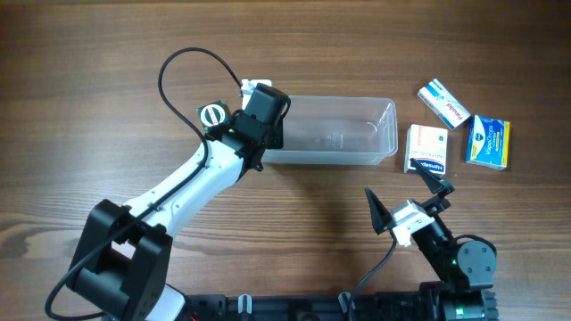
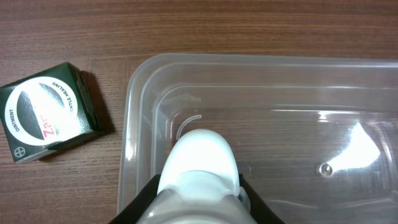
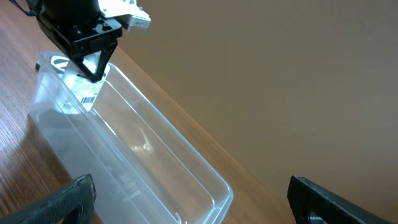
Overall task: Pack container
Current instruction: 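Lift the spray bottle with the left gripper over the container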
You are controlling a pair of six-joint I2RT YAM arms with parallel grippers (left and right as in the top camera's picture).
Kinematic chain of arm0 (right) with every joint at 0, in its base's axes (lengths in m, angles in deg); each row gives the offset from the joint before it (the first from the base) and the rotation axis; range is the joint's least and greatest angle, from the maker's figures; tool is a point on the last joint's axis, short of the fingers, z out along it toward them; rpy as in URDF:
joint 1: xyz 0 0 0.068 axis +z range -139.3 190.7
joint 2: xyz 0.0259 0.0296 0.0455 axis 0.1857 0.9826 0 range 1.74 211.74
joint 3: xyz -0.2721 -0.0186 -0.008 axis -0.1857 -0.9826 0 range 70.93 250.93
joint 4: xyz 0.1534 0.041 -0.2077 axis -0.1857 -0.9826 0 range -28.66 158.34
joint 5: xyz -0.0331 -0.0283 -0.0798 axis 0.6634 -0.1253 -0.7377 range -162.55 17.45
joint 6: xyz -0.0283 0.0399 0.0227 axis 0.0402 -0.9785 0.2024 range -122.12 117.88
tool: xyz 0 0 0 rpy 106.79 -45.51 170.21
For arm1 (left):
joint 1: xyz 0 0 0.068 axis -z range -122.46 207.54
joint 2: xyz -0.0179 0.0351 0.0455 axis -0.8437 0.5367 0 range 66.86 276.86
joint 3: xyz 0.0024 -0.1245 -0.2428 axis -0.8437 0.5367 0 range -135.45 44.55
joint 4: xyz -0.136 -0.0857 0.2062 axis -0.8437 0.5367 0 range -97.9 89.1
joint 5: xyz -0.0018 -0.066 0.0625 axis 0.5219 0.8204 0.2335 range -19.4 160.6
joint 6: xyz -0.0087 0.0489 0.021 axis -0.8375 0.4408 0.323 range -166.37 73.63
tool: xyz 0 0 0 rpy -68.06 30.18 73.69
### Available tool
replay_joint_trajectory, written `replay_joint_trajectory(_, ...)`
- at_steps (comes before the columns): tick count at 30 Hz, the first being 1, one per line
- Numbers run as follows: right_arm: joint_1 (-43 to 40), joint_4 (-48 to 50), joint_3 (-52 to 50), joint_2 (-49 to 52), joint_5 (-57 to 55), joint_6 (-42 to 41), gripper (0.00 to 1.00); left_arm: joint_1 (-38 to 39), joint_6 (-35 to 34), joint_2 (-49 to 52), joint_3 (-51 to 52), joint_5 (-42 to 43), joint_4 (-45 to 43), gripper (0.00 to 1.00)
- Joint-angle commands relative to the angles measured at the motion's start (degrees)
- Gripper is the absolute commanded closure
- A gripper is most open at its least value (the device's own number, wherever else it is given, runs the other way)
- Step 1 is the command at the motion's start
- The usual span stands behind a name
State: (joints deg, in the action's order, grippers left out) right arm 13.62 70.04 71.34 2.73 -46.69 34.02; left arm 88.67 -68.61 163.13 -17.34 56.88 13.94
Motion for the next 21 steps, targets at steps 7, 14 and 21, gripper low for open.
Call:
replay_joint_trajectory(7,0.17,0.22,-0.11,-0.2,0.04,0.35,0.0,0.26,-0.94,0.09,-1.44,-1.36,-0.76,0.58)
replay_joint_trajectory(14,0.17,0.22,-0.11,-0.2,0.04,0.35,0.0,0.26,-0.92,0.07,-1.46,-1.36,-0.81,0.57)
replay_joint_trajectory(21,0.17,0.22,-0.11,-0.2,0.04,0.35,0.0,0.26,-0.5,-0.94,-1.46,-1.38,-0.79,0.57)
